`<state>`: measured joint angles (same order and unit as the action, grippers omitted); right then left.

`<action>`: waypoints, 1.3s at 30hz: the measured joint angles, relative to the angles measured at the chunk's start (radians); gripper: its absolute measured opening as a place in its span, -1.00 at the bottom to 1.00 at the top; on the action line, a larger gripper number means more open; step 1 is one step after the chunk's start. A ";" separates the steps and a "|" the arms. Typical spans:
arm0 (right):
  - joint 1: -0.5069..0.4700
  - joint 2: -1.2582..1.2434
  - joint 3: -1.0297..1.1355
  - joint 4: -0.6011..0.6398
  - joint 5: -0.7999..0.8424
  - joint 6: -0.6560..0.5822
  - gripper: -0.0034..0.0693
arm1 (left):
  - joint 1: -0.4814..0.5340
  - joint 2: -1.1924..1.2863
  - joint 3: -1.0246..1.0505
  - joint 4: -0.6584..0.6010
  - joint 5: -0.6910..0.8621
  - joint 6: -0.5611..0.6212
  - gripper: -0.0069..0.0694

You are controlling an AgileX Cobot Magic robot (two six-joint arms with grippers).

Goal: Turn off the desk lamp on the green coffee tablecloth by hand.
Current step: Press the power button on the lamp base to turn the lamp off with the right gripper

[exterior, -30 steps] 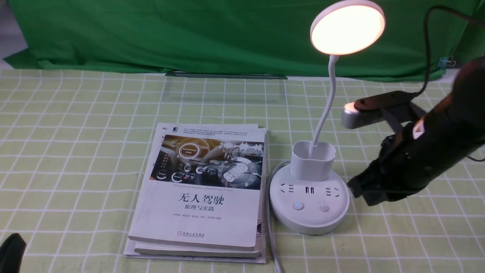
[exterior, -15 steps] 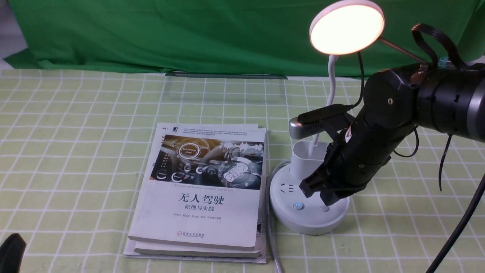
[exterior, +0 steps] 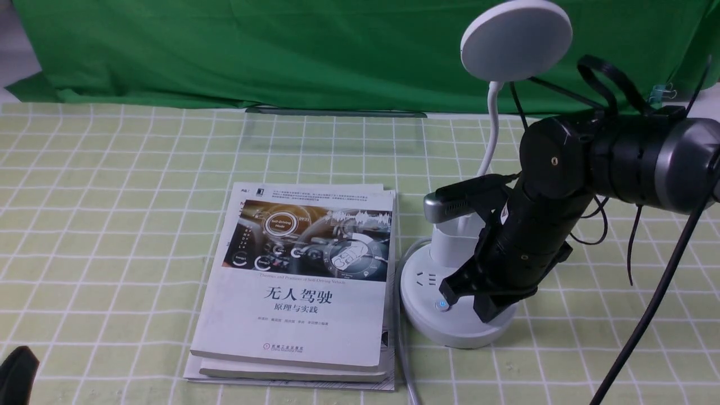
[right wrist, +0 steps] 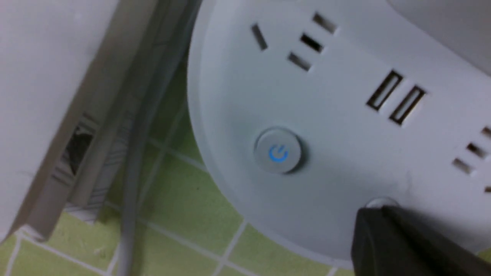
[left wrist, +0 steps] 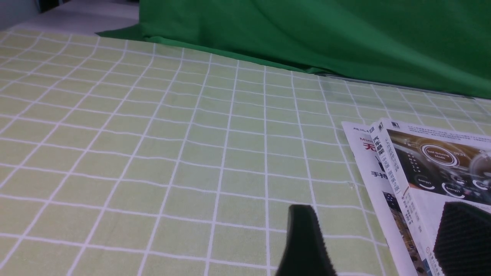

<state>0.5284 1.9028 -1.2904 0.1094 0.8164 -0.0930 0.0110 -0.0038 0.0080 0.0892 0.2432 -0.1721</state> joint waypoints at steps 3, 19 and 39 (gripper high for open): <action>0.000 0.000 -0.002 0.000 0.005 0.000 -0.78 | 0.000 0.000 0.000 0.000 0.000 0.000 0.26; 0.000 -0.118 0.003 -0.011 -0.019 0.007 -0.78 | 0.000 0.000 0.000 0.000 0.000 0.000 0.26; 0.000 -0.021 -0.002 -0.011 -0.031 0.008 -0.78 | 0.000 0.000 0.000 0.000 0.000 0.000 0.26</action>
<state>0.5284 1.8816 -1.2919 0.0985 0.7853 -0.0853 0.0110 -0.0038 0.0080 0.0892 0.2432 -0.1721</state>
